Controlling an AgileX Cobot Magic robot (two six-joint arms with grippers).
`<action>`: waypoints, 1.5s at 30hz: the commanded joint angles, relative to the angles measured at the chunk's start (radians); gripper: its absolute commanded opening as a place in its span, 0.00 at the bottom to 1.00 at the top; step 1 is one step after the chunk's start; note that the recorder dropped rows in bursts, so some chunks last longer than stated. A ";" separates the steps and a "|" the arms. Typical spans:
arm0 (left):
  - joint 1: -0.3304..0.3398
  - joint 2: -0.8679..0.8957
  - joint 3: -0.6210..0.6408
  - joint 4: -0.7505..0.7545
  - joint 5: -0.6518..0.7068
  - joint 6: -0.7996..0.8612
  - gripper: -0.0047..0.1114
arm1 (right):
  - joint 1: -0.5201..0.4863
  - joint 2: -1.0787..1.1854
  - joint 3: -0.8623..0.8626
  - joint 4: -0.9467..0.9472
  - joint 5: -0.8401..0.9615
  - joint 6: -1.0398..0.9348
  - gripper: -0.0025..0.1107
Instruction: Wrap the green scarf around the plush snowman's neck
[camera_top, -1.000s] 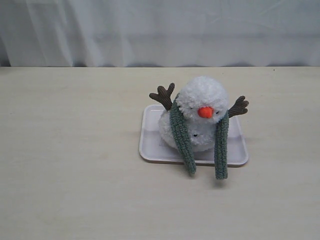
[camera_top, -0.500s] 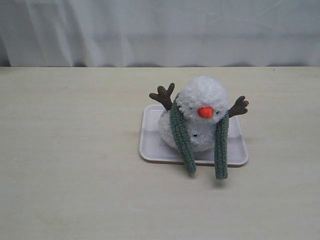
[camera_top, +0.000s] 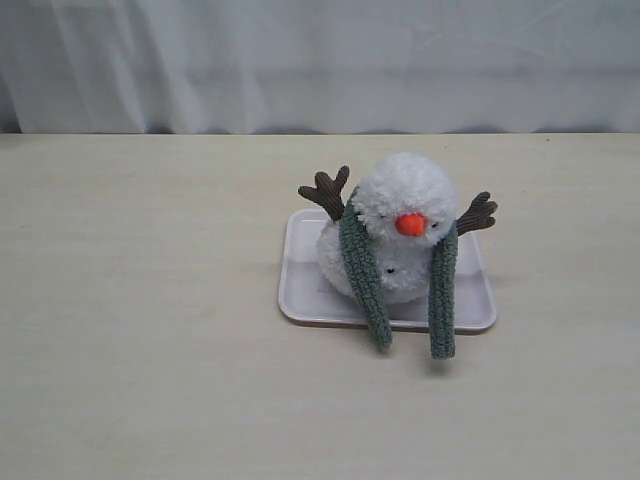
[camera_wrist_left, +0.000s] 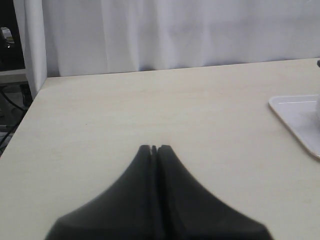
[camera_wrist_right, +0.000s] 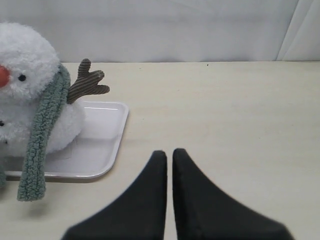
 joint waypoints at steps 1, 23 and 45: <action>-0.006 -0.003 0.003 -0.003 -0.008 -0.003 0.04 | 0.000 -0.005 0.002 -0.005 0.009 0.017 0.06; -0.006 -0.003 0.003 -0.003 -0.008 -0.003 0.04 | 0.000 -0.005 0.002 -0.005 0.012 0.064 0.06; -0.006 -0.003 0.003 -0.003 -0.008 -0.003 0.04 | 0.000 -0.005 0.002 -0.005 0.012 0.064 0.06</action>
